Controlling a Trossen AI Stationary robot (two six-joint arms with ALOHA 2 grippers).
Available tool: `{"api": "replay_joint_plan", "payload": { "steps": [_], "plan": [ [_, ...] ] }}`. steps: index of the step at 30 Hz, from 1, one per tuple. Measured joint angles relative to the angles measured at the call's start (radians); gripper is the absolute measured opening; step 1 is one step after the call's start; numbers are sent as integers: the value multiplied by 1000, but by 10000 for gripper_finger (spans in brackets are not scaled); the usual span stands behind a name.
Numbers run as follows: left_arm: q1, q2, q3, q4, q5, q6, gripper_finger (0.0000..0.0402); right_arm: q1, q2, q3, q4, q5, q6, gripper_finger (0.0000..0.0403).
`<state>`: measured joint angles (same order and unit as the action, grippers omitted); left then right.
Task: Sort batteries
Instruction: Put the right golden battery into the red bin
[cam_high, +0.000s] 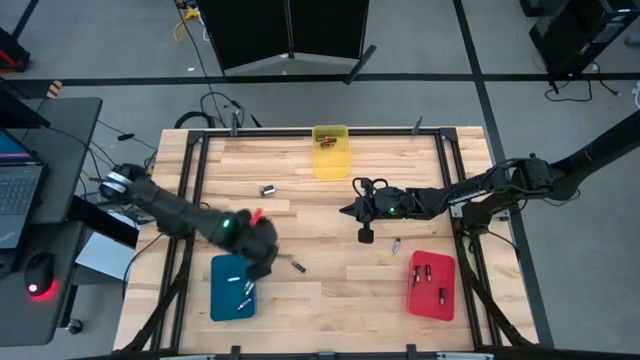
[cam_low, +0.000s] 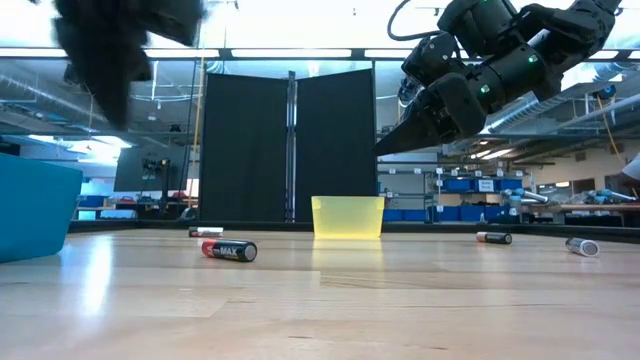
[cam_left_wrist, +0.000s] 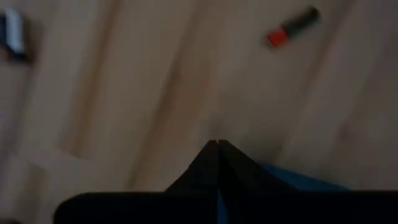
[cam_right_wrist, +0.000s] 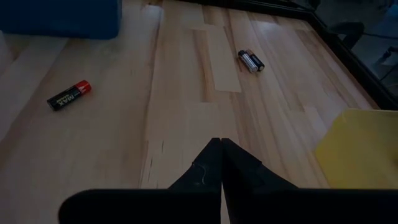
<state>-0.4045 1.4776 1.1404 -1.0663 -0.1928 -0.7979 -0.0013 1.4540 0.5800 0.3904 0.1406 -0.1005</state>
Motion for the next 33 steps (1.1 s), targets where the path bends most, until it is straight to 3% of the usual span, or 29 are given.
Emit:
{"api": "replay_joint_plan", "payload": {
  "steps": [9, 14, 19, 26, 29, 33],
  "plan": [
    [405, 0, 0, 126, 90, 511, 4, 0, 0, 0, -10, 0, -1, 12],
    [581, 0, 0, 350, 149, 698, 4, -13, -17, 0, -153, 79, 76, 12],
    [668, -1, -34, 699, 217, 830, 4, -55, -65, 0, -413, 97, 316, 13],
    [747, 10, -243, 1310, 422, 872, 4, -66, -125, 44, -783, 95, 636, 58],
    [753, 9, -314, 1483, 437, 874, 4, -65, -135, 71, -928, 94, 752, 85],
    [753, 9, -380, 1583, 440, 873, 5, -65, -126, 77, -1037, 90, 868, 119]
  ]
}}
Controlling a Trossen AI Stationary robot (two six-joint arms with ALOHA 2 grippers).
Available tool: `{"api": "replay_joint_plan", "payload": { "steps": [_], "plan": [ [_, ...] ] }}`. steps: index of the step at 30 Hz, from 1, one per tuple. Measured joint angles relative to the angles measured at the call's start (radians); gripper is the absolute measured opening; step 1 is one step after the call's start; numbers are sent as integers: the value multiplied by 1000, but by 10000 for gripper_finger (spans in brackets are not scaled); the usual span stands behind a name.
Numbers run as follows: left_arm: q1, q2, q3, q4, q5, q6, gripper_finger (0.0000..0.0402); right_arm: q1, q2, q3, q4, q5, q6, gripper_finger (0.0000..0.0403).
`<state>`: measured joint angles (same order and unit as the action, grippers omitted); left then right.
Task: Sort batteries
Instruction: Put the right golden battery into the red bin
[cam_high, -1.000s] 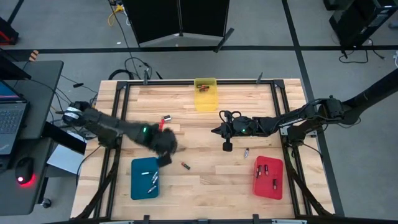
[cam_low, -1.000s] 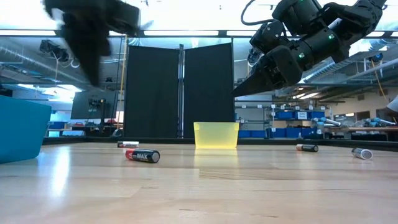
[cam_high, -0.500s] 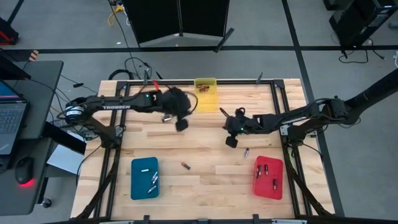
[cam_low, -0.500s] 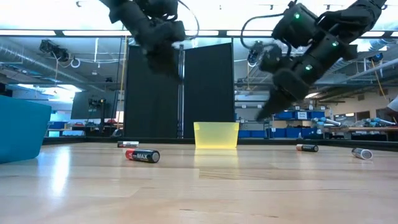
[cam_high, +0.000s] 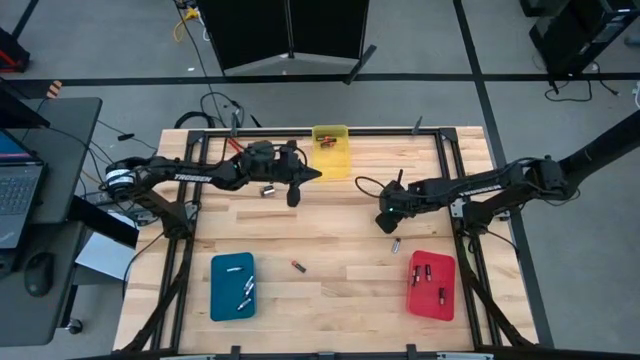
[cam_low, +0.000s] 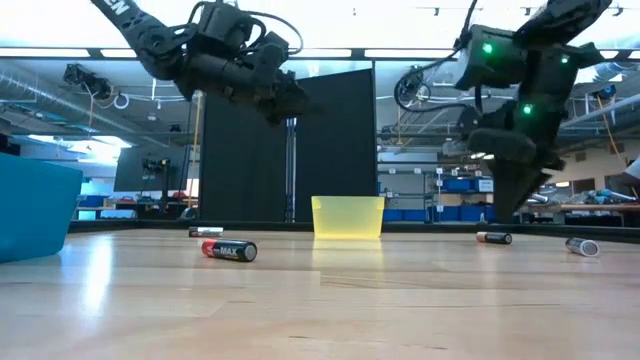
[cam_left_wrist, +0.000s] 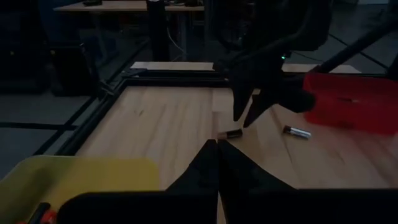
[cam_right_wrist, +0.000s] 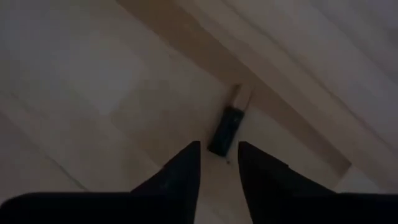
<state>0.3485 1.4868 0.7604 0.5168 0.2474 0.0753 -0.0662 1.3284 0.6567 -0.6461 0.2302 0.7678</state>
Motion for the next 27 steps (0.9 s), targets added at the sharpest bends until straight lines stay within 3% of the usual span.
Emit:
{"api": "replay_joint_plan", "payload": {
  "steps": [6, 13, 16, 21, 27],
  "plan": [
    [1, 0, -37, 48, -9, -22, 6, -25, 56, 0, 33, 4, 11, 143],
    [1, 0, -38, 40, -10, -27, 7, -97, 152, 0, 91, 9, -28, 136],
    [1, 0, -38, 30, -10, -27, 7, -114, 184, 5, 107, 8, -48, 120],
    [1, 0, -38, 30, -9, -27, 7, -117, 174, 3, 112, -1, -87, 55],
    [1, 0, -42, 35, -8, -26, 7, -71, 76, 91, -42, 8, -78, 55]
  ]
}}
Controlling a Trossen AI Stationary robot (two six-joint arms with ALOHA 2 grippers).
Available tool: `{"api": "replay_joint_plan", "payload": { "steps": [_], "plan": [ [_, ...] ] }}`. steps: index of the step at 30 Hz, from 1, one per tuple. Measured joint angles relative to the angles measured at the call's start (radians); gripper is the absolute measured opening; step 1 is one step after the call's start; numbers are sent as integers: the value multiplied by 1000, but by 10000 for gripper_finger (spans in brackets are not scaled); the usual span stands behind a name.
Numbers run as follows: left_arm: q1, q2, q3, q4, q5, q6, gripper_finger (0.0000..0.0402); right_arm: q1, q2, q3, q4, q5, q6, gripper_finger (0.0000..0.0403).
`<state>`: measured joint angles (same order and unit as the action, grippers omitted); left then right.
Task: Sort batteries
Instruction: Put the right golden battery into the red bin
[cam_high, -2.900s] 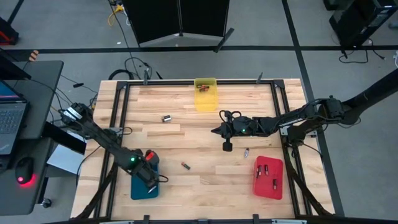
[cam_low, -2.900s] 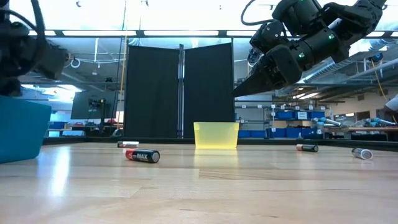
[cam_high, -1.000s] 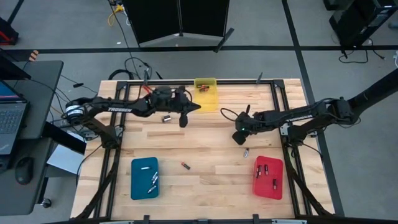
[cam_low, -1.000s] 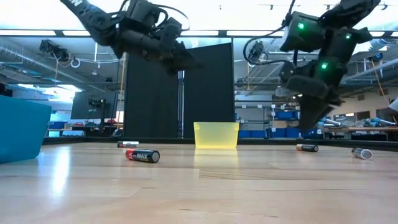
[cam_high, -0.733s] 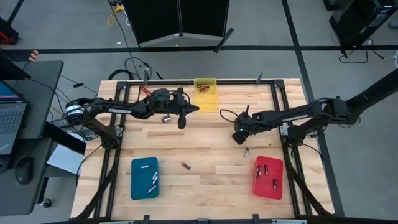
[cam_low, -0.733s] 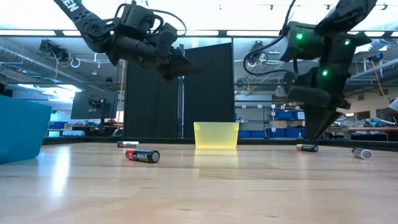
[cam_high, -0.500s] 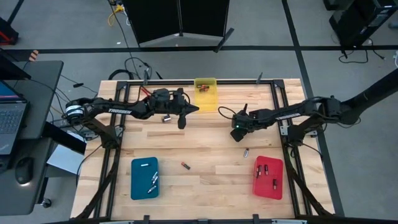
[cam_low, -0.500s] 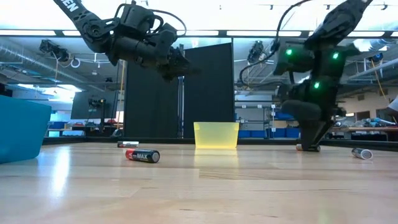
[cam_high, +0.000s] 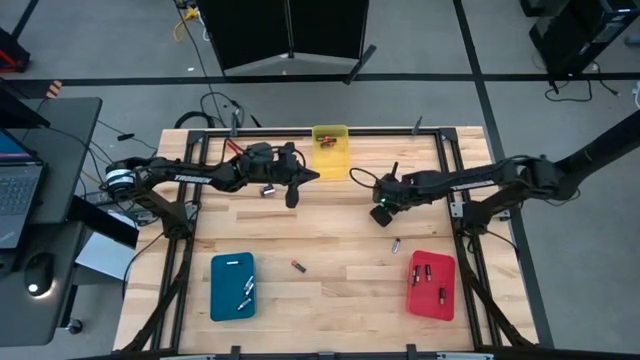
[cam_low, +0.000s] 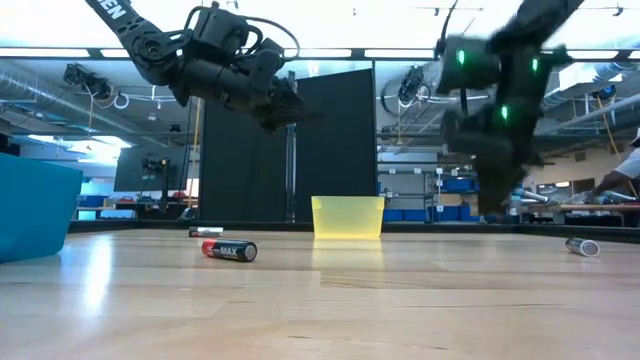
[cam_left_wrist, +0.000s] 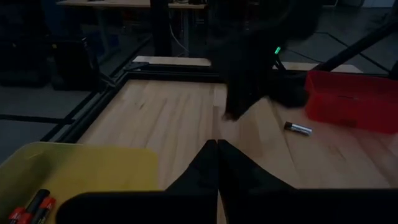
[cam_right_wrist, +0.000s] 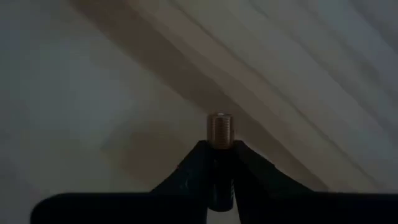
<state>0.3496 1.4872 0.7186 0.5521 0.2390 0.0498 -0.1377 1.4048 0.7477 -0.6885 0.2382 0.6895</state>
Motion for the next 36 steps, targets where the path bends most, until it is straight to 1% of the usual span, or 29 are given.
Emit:
{"api": "replay_joint_plan", "payload": {
  "steps": [3, 6, 9, 12, 14, 18, 21, 24, 26, 29, 31, 36],
  "plan": [
    [3, 0, -12, 5, 0, 1, 7, 63, -29, 88, -178, 0, 63, 55],
    [4, 0, -25, 5, 1, 1, 7, 157, -52, 197, -281, -18, 150, 55],
    [4, 0, -43, 10, 1, 2, 7, 265, -51, 270, -372, -99, 282, 55],
    [4, 0, -58, 14, 2, 2, 8, 388, -50, 304, -402, -193, 487, 55],
    [4, 0, -67, 22, 2, 2, 8, 471, -47, 300, -414, -262, 660, 55],
    [4, 0, -69, 31, 2, 2, 8, 645, -48, 292, -424, -335, 975, 55],
    [4, 0, -69, 42, 2, 2, 8, 762, -48, 273, -428, -348, 1195, 55],
    [4, 0, -69, 51, 2, 3, 8, 851, -48, 224, -425, -348, 1373, 55],
    [4, 0, -69, 59, 2, 2, 8, 887, -48, 184, -410, -349, 1451, 55],
    [4, 0, -69, 58, 2, 1, 8, 910, -48, 122, -387, -356, 1512, 55],
    [4, 0, -69, 58, 2, 0, 8, 911, -48, 84, -374, -374, 1537, 55],
    [4, 0, -69, 58, 2, -1, 8, 905, -48, 17, -371, -378, 1560, 55]
  ]
}}
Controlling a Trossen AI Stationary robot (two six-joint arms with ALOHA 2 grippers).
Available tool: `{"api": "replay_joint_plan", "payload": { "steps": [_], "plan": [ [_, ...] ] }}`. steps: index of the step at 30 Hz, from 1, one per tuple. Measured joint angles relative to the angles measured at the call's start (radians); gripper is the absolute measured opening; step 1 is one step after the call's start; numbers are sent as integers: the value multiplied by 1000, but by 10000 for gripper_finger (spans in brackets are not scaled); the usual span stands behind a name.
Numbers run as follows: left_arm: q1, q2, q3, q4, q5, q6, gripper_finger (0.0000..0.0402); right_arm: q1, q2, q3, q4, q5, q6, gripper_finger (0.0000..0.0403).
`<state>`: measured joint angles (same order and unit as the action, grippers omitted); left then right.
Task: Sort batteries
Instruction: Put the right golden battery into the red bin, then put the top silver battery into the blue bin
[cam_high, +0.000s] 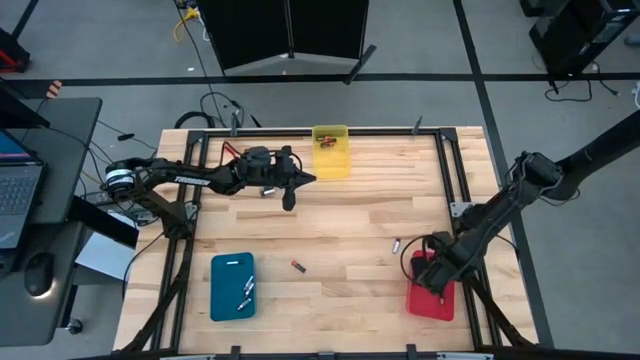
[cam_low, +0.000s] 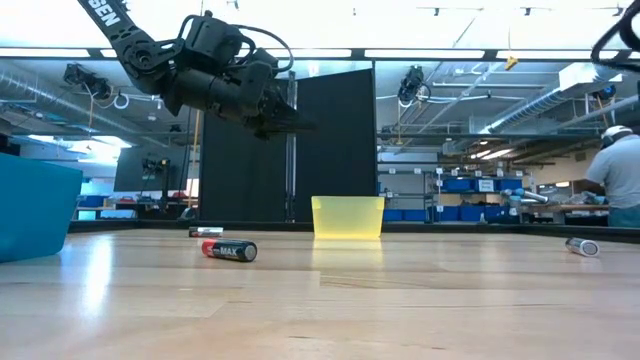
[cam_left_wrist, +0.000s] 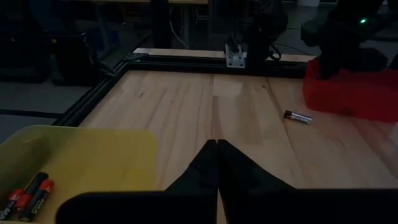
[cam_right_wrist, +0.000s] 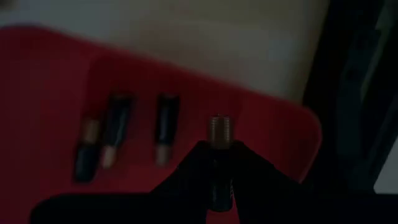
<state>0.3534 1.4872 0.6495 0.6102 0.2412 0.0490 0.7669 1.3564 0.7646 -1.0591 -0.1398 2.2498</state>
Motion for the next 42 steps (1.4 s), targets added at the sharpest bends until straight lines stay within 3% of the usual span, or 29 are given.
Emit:
{"api": "replay_joint_plan", "payload": {
  "steps": [18, 30, 38, 42],
  "plan": [
    [0, 0, 0, -2, -16, -1, 8, -23, 0, -115, 165, -4, 19, 55],
    [0, 0, 1, -3, -16, -1, 8, -23, 0, -112, 156, -5, -5, 130],
    [0, -2, 4, -21, 10, -3, 8, -37, 0, 34, -46, -15, -169, 128],
    [-6, -2, 55, -225, 33, 0, 8, -64, -1, 173, -232, 92, -290, 89]
  ]
}}
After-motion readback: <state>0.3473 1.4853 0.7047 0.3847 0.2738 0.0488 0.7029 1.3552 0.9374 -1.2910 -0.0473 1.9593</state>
